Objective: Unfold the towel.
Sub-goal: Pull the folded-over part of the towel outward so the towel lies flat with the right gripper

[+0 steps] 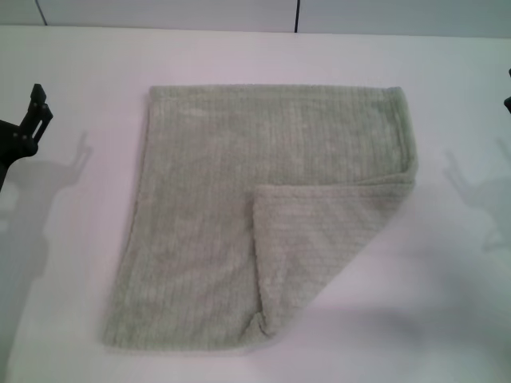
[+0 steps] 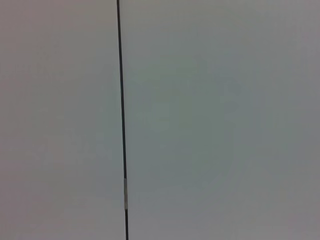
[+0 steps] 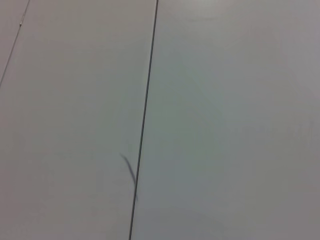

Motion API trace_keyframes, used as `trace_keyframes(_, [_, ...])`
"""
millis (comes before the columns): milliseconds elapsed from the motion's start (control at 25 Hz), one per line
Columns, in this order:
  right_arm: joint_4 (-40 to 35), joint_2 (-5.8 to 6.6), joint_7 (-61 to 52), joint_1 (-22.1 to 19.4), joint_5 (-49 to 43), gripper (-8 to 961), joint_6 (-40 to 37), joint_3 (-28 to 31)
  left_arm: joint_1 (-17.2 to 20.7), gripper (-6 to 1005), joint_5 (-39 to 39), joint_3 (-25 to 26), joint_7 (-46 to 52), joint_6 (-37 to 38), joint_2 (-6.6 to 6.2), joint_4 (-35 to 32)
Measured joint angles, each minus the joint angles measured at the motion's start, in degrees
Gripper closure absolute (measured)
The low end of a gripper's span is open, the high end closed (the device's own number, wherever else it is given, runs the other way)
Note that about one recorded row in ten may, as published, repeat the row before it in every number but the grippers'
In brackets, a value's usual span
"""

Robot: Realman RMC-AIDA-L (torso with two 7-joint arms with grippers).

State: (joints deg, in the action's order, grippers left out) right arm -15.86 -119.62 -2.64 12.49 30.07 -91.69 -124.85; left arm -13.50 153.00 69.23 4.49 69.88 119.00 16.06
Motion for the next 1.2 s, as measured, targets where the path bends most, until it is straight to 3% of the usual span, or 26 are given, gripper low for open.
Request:
trace_keyframes(760, [-1.55,0.21,-5.98,1.05,-0.95,119,2.8,-1.99,1.11,155,0.56,-3.22,-0.77,0.12,-0.06,-0.64])
trace_keyframes(840, [-5.12,0.24,-5.96,0.93,-0.72,119,7.22,-1.6,1.02,155,0.43,-3.22,-0.56,-0.01,-0.06,-0.64])
trace_keyframes(880, [-8.62,0.47,-5.76,1.09,-0.82,119,13.45,-1.17,0.96,156,0.38,-3.22,-0.44,-0.04,-0.07,-0.62])
trace_keyframes(960, [-10.34,0.65,-5.69,1.38,-0.93,119,16.51,-1.08,0.95,156,0.4,-3.22,-0.44,-0.04,-0.08,-0.61])
trace_keyframes(1040, [-14.15,1.19,-5.7,2.23,-1.15,120,21.73,-1.15,1.0,156,0.46,-3.22,-0.44,-0.04,-0.11,-0.6])
trace_keyframes(1080, [-19.64,2.09,-5.89,3.05,-2.32,120,28.52,-0.65,1.06,156,0.45,-3.22,-0.45,-0.05,-0.17,-0.6])
trace_keyframes(1120, [-19.64,2.09,-5.89,3.05,-2.32,120,28.52,-0.65,1.06,156,0.45,-3.22,-0.45,-0.05,-0.17,-0.6])
trace_keyframes(1160, [-22.69,2.5,-6.07,3.36,-3.66,120,33.08,0.14,1.07,156,0.4,-3.22,-0.45,-0.06,-0.17,-0.6])
trace_keyframes(1200, [-29.46,3.0,-7.0,3.76,-7.38,120,42.98,2.44,1.08,156,0.34,-3.18,-0.44,-0.11,-0.17,-0.59])
